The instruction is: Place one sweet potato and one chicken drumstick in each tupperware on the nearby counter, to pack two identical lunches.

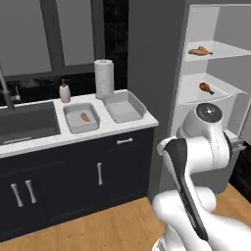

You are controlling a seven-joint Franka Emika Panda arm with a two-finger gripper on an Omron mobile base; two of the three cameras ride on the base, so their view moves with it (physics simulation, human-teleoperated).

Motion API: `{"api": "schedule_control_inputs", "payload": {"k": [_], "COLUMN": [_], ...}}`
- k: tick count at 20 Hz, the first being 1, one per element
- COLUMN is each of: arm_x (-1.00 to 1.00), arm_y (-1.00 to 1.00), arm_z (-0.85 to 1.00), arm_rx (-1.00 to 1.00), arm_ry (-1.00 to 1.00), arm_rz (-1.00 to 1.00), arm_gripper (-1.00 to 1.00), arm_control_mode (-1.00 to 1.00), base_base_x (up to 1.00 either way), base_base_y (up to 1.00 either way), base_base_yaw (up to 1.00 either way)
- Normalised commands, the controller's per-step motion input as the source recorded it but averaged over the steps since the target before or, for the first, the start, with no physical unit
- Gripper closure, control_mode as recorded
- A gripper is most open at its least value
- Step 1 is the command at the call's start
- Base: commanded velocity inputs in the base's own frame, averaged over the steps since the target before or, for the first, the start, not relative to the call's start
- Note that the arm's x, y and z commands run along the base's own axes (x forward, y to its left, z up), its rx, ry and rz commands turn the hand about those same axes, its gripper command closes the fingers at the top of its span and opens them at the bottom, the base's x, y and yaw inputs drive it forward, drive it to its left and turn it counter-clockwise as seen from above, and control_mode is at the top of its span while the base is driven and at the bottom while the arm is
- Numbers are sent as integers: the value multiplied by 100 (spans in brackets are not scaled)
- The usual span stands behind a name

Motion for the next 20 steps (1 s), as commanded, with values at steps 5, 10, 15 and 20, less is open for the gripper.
{"api": "schedule_control_inputs", "payload": {"k": [5,10,15,20], "arm_x": [0,0,0,0], "arm_y": [0,0,0,0], "arm_z": [0,0,0,0], "arm_rx": [0,0,0,0], "arm_ry": [0,0,0,0], "arm_rz": [0,0,0,0], "arm_gripper": [-100,-100,-100,-100], "arm_control_mode": [100,100,100,100], "base_base_x": [-20,33,91,92], "base_base_y": [-100,-96,-62,-32], "base_base_yaw": [-14,-5,0,0]}}
